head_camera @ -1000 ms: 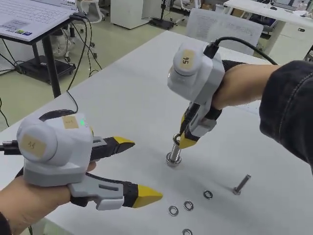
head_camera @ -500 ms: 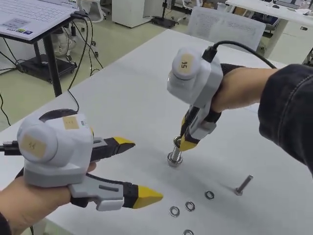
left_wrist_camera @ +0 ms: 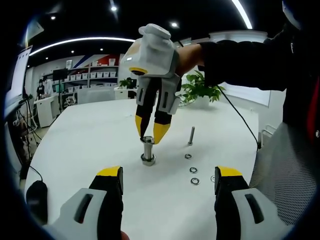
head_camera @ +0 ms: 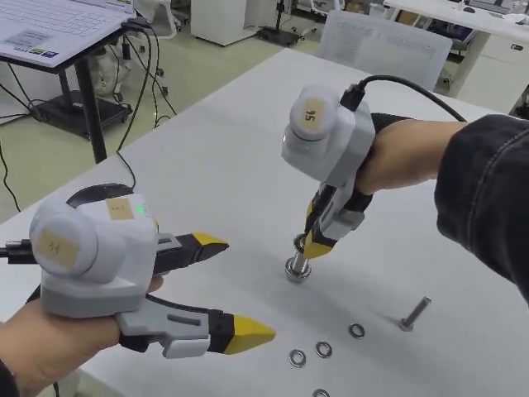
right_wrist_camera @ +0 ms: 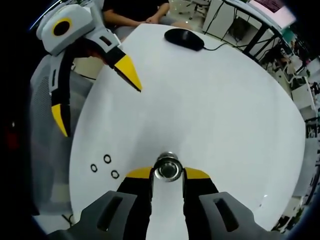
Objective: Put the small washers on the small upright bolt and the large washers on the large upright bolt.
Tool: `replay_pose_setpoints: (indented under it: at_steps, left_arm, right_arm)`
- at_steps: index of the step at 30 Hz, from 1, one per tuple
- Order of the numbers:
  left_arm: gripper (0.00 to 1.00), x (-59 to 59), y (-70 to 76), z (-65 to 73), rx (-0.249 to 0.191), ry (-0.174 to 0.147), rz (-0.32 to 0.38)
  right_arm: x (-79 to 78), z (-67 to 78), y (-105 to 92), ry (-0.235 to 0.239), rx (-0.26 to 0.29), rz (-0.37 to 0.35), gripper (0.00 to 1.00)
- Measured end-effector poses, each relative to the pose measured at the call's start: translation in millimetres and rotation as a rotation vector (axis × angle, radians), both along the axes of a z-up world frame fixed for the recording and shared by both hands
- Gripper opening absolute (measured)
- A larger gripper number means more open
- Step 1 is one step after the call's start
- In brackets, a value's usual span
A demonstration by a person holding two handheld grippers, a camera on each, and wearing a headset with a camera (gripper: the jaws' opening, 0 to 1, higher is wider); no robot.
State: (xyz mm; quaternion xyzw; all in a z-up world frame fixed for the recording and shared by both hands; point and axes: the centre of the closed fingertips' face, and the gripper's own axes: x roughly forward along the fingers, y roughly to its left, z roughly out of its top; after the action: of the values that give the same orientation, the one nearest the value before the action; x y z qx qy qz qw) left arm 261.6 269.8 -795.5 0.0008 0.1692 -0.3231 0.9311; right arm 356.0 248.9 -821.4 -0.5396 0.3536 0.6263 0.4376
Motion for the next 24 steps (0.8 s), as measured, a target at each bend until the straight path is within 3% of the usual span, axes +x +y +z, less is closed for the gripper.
replay_pose_setpoints:
  at_steps: [17,24]
  left_arm:
    - [0.74,-0.8,2.2,-2.1,-0.003,0.004,0.007]
    - [0.74,-0.6,2.4,-3.3,-0.004,0.006,0.008]
  right_arm:
    - [6.5,-15.2,1.7,0.012,-0.014,-0.007,0.23]
    - [-1.7,-19.6,-0.4,0.012,-0.022,-0.004,0.23]
